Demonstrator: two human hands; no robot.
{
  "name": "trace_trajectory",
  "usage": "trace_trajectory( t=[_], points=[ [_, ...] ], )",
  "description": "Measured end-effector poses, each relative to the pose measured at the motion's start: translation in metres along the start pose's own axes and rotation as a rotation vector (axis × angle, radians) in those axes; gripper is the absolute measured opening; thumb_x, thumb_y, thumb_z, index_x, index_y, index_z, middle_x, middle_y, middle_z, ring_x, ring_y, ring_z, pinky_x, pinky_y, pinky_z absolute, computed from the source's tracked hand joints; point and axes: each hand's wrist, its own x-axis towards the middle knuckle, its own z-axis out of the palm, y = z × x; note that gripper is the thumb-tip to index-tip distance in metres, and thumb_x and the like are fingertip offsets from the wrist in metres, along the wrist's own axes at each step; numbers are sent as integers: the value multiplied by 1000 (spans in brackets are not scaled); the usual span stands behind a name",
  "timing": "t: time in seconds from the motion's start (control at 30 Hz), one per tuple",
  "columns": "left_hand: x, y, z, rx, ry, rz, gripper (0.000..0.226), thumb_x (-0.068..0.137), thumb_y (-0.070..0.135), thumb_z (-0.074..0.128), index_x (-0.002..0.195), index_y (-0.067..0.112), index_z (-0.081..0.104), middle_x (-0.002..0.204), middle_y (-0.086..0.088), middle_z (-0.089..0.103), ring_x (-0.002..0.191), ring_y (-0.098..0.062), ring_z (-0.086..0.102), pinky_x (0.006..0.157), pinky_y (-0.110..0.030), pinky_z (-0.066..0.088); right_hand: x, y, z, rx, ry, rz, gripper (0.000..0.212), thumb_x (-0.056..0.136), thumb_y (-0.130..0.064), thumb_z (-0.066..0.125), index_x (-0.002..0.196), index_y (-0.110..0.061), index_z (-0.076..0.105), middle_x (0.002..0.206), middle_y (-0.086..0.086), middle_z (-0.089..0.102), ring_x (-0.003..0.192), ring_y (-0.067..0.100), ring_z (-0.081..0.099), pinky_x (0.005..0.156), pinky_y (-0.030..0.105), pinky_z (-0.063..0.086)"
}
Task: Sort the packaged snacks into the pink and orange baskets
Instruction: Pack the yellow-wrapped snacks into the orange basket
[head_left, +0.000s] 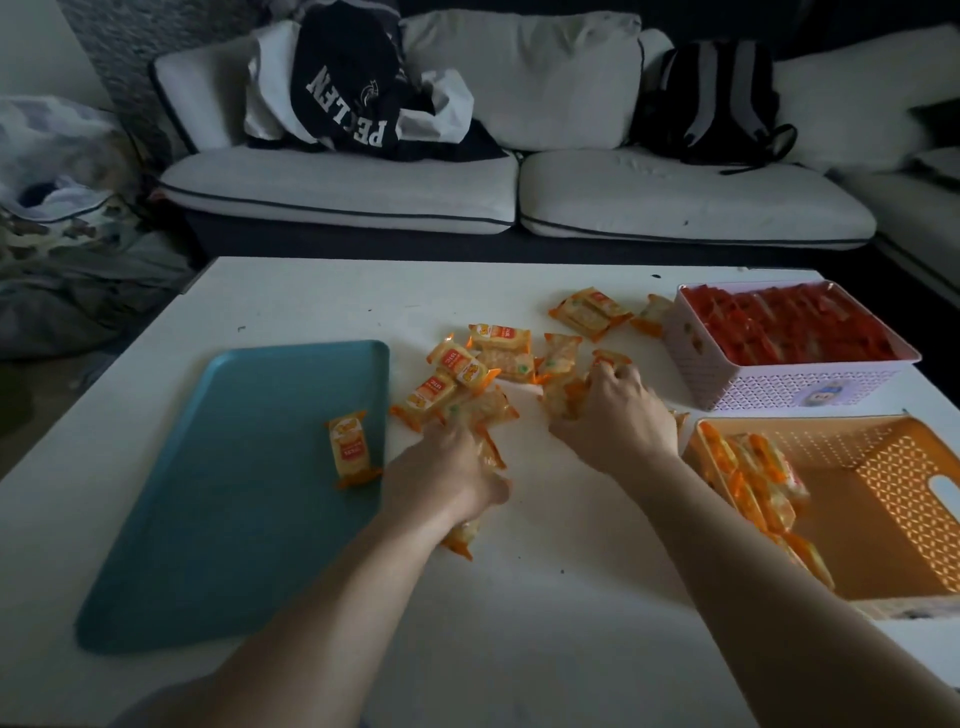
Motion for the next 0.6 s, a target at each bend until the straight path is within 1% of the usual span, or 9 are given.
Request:
trace_trajectory(
  t=[0.07,0.13,0.2,0.27,0.33,0.4,0.43,0.5,0.6],
  points=[
    [-2,0,9,177,-40,0,85,74,58,79,139,21,39,135,-5,55,114,-29,64,72,-34,46,14,-2,4,-17,-48,-1,77,81,-53,67,140,-10,42,136,13,49,125,35,51,90,43,51],
    [-1,-1,10,204,-106,-24,66,77,47,81,128,20,49,120,-2,62,107,-25,66,68,-32,46,23,-6,15,-78,-149,-10,75,79,-48,70,138,-10,43,136,14,51,128,35,48,92,43,51],
    [5,-8,3,97,-145,-72,47,74,42,81,107,20,56,104,2,67,94,-22,68,68,-30,50,29,-9,25,-120,-171,-13,68,76,-37,72,132,-10,45,131,13,56,128,35,49,87,42,51],
    [13,-20,-14,-67,-63,-133,41,65,47,80,91,20,63,88,3,72,79,-20,70,68,-29,56,32,-12,28,-148,-150,-4,66,75,-31,73,131,-11,44,127,12,60,127,35,51,81,39,50],
    [18,-37,-35,-141,124,-193,41,61,52,77,81,19,64,77,0,69,73,-24,67,63,-28,52,32,-15,26,-167,-155,6,69,74,-33,75,132,-12,43,125,11,62,125,34,52,79,38,50],
    [22,-56,-44,-128,264,-254,49,57,59,72,85,18,66,89,-5,66,87,-30,65,72,-32,52,33,-19,22,-128,-143,-39,72,70,-38,79,130,-16,47,122,8,62,124,31,50,78,38,48],
    [23,-64,-43,-111,266,-270,52,59,60,71,89,18,67,100,-9,64,97,-32,63,80,-33,52,34,-24,18,-102,-132,-106,73,68,-41,80,129,-18,49,122,6,61,123,30,49,78,38,46],
    [24,-75,-35,-146,193,-284,43,68,52,76,92,19,63,114,-13,57,111,-32,57,91,-33,49,38,-41,14,-83,-143,-300,76,67,-44,80,132,-22,48,126,4,55,123,28,45,84,39,45],
    [26,-84,-20,-271,74,-271,34,70,40,77,94,22,62,120,-12,48,108,-31,57,95,-35,52,42,-71,22,-141,-273,-511,88,70,-45,83,144,-24,41,138,4,46,129,28,41,101,40,43]
  ],
)
